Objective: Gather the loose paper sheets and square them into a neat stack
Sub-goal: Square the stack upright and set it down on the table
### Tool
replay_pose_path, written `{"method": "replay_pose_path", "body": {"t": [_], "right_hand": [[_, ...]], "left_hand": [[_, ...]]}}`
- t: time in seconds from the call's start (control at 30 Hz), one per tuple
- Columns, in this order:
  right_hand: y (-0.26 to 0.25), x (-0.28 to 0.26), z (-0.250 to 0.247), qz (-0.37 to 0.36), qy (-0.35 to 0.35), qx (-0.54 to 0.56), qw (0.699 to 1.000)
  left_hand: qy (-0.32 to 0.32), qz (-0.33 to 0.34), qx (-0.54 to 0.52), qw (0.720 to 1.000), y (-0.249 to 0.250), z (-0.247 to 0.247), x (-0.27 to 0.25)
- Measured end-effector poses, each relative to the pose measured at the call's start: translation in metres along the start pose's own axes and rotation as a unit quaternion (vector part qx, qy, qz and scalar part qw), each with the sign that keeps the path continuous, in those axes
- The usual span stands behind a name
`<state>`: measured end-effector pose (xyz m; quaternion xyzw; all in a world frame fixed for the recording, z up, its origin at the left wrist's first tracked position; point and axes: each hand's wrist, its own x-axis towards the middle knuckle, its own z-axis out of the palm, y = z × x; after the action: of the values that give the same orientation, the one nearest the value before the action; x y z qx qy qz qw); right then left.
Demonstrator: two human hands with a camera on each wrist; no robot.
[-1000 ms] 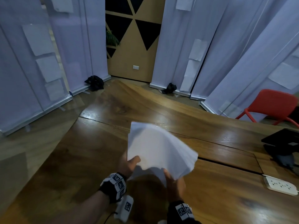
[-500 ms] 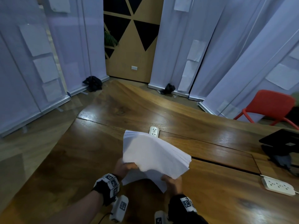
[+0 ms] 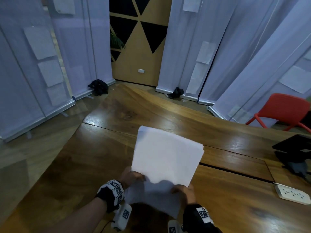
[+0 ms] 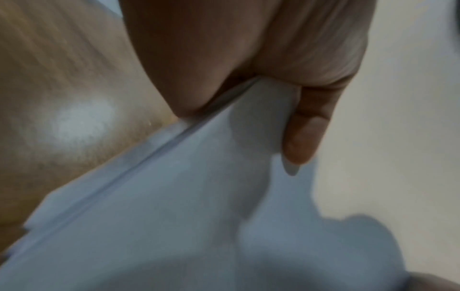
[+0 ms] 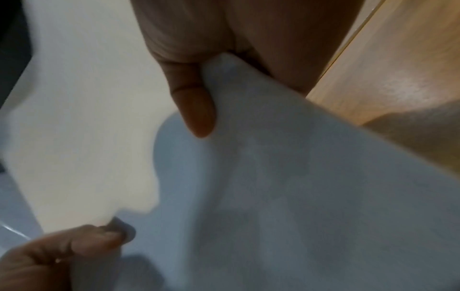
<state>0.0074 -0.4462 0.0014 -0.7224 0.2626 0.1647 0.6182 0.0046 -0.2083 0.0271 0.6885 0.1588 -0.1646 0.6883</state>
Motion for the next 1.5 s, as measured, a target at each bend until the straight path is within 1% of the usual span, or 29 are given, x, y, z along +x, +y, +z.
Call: {"method": "replay_pose_path", "body": {"t": [0.07, 0.2, 0.3, 0.43, 0.47, 0.53, 0.6, 0.67, 0.77, 0.9, 0.97, 1.1, 1.17, 1.23, 1.33, 1.43, 1.5], "right_hand": [[0.005, -0.007, 0.0, 0.041, 0.004, 0.01, 0.999], [0.033, -0.008, 0.007, 0.09, 0.007, -0.042, 0.995], [0.056, -0.003, 0.014, 0.103, -0.04, -0.113, 0.987], [0.079, 0.01, 0.015, 0.114, -0.053, -0.145, 0.981], [0.082, 0.01, 0.015, 0.118, -0.041, -0.142, 0.982], [0.089, 0.009, 0.016, 0.127, -0.001, -0.098, 0.987], [0.074, -0.007, 0.02, 0.125, 0.031, -0.07, 0.989], [0.058, -0.02, 0.019, 0.108, 0.045, -0.034, 0.993], [0.047, -0.02, 0.019, 0.09, 0.051, 0.006, 0.995], [0.043, -0.013, 0.021, 0.083, 0.05, -0.019, 0.995], [0.043, -0.011, 0.02, 0.085, 0.057, -0.037, 0.994], [0.045, -0.008, 0.02, 0.079, 0.047, -0.092, 0.992], [0.046, -0.008, 0.021, 0.065, 0.048, -0.128, 0.989], [0.046, -0.009, 0.024, 0.044, 0.06, -0.163, 0.984], [0.045, -0.008, 0.027, 0.013, 0.079, -0.218, 0.973], [0.046, -0.003, 0.025, -0.003, 0.095, -0.273, 0.957], [0.047, -0.001, 0.021, -0.017, 0.093, -0.292, 0.952]], "left_hand": [[-0.002, -0.034, 0.005, 0.999, -0.002, 0.002, -0.006], [0.012, -0.102, 0.024, 0.994, -0.027, 0.005, -0.016], [0.016, -0.135, 0.049, 0.99, -0.046, 0.005, -0.025], [0.054, -0.168, 0.062, 0.982, -0.072, -0.001, -0.019], [0.061, -0.176, 0.071, 0.98, -0.076, -0.002, -0.015], [0.064, -0.184, 0.084, 0.977, -0.081, -0.003, -0.008], [0.068, -0.19, 0.098, 0.974, -0.076, -0.001, -0.005], [0.079, -0.193, 0.117, 0.971, -0.068, 0.0, -0.003], [0.1, -0.176, 0.139, 0.969, -0.064, 0.001, 0.001], [0.13, -0.118, 0.149, 0.973, -0.061, 0.002, 0.006], [0.134, -0.104, 0.156, 0.973, -0.059, 0.002, 0.006], [0.123, -0.096, 0.187, 0.97, -0.061, 0.004, 0.008], [0.124, -0.092, 0.206, 0.966, -0.066, 0.004, 0.011], [0.129, -0.106, 0.228, 0.959, -0.066, 0.006, 0.012], [0.13, -0.118, 0.265, 0.948, -0.059, 0.01, 0.009], [0.144, -0.107, 0.292, 0.939, -0.057, 0.008, 0.01], [0.147, -0.095, 0.304, 0.937, -0.057, 0.006, 0.01]]}}
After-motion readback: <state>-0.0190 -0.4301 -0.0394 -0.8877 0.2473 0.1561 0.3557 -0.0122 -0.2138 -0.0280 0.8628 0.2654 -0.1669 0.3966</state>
